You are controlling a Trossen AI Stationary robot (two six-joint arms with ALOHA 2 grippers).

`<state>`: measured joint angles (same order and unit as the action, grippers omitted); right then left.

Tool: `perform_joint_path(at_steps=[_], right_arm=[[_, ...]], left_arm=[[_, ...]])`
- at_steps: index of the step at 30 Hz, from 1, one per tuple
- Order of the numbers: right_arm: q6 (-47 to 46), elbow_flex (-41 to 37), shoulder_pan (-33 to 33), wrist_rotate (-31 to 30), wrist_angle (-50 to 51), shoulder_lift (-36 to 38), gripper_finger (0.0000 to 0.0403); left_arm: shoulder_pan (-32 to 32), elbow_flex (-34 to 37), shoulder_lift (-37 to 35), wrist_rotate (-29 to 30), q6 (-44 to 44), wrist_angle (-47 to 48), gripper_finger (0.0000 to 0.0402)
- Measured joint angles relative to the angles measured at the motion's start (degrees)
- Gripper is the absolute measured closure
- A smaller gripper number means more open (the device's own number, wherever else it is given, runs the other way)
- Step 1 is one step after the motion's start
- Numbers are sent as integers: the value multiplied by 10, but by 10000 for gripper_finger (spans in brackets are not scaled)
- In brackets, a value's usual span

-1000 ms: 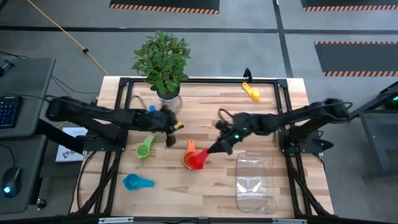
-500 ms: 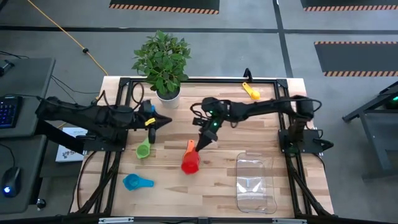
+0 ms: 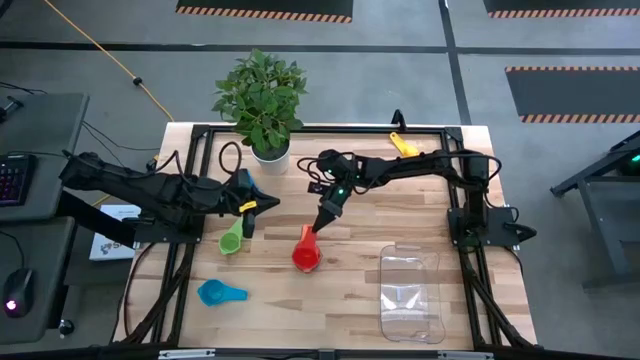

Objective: Nest measuring cups in basket
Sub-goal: Stack the red measuring cup on top of the orange measuring cup

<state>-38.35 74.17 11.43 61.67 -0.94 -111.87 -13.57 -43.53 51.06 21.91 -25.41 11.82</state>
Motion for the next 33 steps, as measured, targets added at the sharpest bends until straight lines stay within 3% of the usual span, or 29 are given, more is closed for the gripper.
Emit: perform_joint_path(at_steps=[9, 24, 30, 33], right_arm=[[21, 0, 2, -15, 20, 0, 390], [-2, 0, 32, -28, 21, 3, 218], [-2, 0, 66, -39, 26, 30, 208], [21, 0, 68, -76, 63, 62, 208]], left_arm=[[0, 0, 1, 0, 0, 0, 402], [0, 0, 1, 0, 0, 4, 402], [0, 0, 1, 0, 1, 4, 402], [0, 0, 1, 0, 1, 6, 401]])
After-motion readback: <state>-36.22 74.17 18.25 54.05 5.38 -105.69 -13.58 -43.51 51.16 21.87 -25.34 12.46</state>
